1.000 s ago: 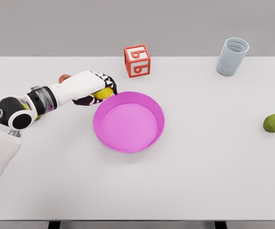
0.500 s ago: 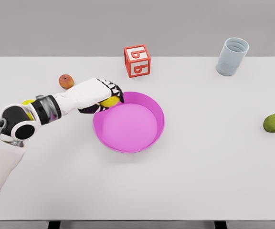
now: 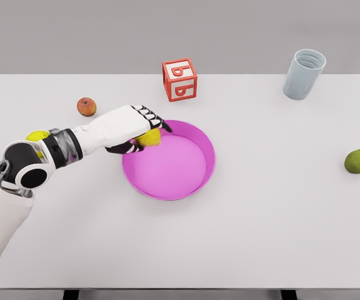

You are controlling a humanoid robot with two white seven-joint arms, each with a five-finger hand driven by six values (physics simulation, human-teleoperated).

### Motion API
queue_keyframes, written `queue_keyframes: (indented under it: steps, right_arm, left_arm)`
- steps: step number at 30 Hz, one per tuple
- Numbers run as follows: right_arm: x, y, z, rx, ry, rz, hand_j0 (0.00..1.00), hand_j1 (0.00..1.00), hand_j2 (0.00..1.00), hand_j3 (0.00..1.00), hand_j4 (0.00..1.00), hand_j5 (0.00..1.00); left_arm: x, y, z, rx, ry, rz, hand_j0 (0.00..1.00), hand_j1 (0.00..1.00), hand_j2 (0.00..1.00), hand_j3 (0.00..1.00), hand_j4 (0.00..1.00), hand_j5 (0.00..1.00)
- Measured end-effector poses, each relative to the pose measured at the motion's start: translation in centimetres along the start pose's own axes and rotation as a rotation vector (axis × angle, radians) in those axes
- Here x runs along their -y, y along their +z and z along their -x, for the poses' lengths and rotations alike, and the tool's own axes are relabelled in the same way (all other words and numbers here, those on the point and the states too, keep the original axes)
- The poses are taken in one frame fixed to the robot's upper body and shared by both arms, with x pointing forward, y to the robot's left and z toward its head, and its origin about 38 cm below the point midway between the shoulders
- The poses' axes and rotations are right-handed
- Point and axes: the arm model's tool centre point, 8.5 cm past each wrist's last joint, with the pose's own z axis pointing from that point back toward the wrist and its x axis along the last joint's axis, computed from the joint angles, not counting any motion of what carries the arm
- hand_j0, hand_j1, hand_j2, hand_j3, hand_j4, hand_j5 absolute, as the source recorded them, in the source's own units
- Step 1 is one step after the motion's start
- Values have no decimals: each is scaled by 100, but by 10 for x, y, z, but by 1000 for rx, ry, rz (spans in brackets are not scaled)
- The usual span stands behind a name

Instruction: Put the lemon on the plate with left arm

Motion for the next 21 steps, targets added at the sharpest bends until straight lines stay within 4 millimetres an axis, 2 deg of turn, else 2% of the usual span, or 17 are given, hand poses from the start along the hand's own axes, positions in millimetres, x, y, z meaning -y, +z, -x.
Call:
queue_keyframes:
  steps: [6,9,12,14,19,21]
  right_arm:
    - [0,0,0,0,0,0,100,100,100,100,100,100]
    - [0,0,0,0,0,0,100,100,100,100,100,100]
    - [0,0,0,0,0,0,100,100,100,100,100,100]
    - [0,0,0,0,0,0,100,100,100,100,100,100]
    - [0,0,0,0,0,0,100,100,100,100,100,100]
    - [0,0,0,0,0,0,100,100,100,100,100,100]
  left_arm:
    - [4,1,-4,7,4,2,86,86,86,86,86,86]
    - [0,2,-7,12,-6,-7,100,100,100,100,100,100]
    - [-4,6,-7,22,-24,-18,100,100,100,100,100,100]
    - [-2,16,-5,36,-45,-21,100,100,100,100,100,100]
    - [-20,52,11,50,-103,-67,100,100,100,100,100,100]
    - [-21,67,18,46,-96,-71,100,100,100,100,100,100]
